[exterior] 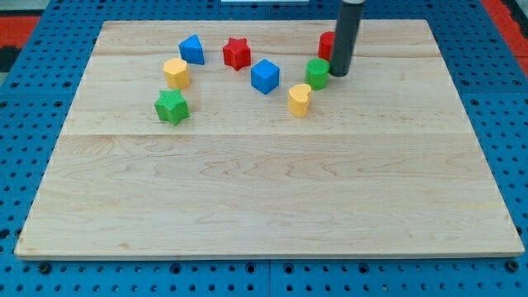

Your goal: Move the red circle slightly to the left

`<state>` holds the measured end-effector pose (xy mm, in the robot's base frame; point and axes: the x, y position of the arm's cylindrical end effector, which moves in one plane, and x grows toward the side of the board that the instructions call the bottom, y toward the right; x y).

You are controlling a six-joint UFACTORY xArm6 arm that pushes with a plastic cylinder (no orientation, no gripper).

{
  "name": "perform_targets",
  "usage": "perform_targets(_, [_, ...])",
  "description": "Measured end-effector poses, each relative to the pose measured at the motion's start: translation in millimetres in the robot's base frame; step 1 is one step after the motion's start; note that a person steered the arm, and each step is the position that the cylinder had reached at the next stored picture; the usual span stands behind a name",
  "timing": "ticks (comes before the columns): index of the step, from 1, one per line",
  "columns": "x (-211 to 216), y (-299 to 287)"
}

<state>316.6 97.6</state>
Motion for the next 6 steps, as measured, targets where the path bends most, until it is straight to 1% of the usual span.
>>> perform_targets(1, [0,6])
perform_targets(2, [-33,64])
perform_targets(3, [-66,85])
perform_targets(5, [-73,26])
perform_targets(6, [-76,65])
